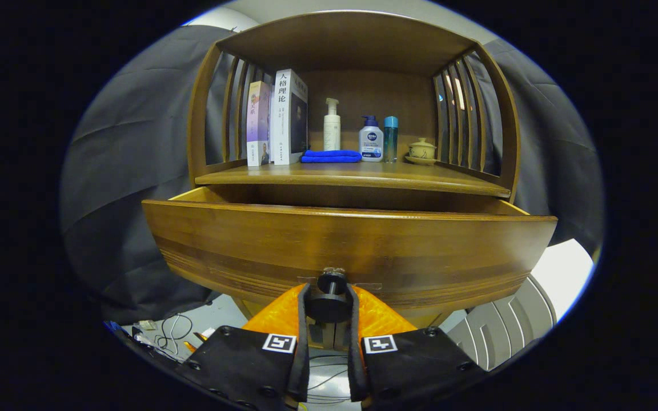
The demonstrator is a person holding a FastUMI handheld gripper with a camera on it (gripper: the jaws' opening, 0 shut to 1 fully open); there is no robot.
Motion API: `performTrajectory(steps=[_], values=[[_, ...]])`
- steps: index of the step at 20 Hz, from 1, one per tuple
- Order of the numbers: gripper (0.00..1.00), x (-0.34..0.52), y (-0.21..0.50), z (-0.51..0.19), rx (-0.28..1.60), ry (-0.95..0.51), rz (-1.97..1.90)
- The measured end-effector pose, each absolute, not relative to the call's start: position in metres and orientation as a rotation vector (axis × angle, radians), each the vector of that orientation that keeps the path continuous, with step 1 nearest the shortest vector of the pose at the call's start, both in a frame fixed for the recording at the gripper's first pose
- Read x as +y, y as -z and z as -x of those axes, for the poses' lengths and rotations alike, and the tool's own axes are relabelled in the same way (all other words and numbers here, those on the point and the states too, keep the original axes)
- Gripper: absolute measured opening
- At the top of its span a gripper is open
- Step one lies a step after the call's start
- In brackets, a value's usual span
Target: Pull open the drawer, take out the items inside it, and place them on the countertop above the cabinet.
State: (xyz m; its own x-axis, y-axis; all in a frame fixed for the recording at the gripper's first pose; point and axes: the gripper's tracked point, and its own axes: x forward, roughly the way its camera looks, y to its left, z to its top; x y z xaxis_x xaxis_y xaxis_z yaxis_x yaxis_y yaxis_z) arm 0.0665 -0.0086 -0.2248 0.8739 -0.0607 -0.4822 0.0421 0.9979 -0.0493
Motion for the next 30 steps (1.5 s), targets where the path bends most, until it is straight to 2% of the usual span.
performTrajectory(steps=[19, 30], values=[[0.29, 0.009, 0.227, 0.025, 0.522, 0.006, 0.112], [0.29, 0.021, 0.228, 0.048, 0.522, -0.007, 0.113]])
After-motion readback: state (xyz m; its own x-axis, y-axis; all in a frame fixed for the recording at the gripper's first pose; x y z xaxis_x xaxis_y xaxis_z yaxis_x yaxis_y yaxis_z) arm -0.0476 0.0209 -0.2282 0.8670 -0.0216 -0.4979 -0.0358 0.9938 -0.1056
